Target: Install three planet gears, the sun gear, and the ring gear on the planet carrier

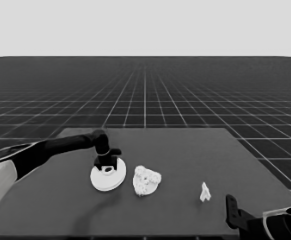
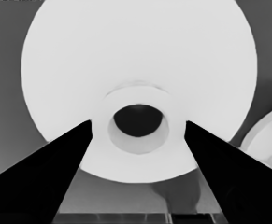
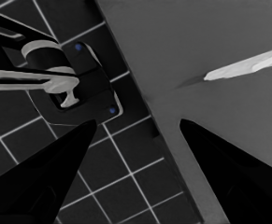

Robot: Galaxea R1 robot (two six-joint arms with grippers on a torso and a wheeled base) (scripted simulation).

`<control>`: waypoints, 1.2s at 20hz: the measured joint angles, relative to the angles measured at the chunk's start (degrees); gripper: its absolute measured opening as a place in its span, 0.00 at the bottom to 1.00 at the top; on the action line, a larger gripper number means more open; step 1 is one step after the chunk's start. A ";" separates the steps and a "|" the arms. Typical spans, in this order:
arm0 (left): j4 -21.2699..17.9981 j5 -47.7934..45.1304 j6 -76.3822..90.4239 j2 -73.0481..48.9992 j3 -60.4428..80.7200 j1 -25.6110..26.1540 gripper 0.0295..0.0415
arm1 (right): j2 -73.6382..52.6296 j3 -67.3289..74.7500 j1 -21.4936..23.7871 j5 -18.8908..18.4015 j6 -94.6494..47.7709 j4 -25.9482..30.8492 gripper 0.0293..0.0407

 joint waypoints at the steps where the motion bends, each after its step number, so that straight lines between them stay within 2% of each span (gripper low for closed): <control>1: 0.02 -0.01 0.01 0.01 -0.02 0.01 0.45 | 0.00 0.00 0.00 0.00 0.00 0.00 0.81; 10: 0.02 -0.03 0.02 0.01 -0.05 0.01 0.44 | 0.00 0.00 0.00 0.00 0.00 0.00 0.81; 11: -3.11 2.87 -1.85 -1.63 4.08 -3.44 0.44 | 0.00 0.00 0.00 0.00 0.00 0.00 0.81; 13: -6.71 5.23 -2.83 -2.50 6.28 -8.41 0.44 | 0.00 0.00 0.00 0.00 0.00 0.00 0.81; 20: -8.74 6.34 -2.88 -2.58 6.49 -10.65 0.44 | 0.00 0.00 0.00 0.00 0.00 0.00 0.81; 22: -6.36 7.39 -19.53 11.29 7.92 -9.00 0.44 | 0.00 0.00 0.00 0.00 0.00 0.00 0.81; 24: -5.73 7.67 -21.90 19.90 3.08 -8.31 0.44 | 0.00 0.00 0.00 0.00 0.00 0.00 0.81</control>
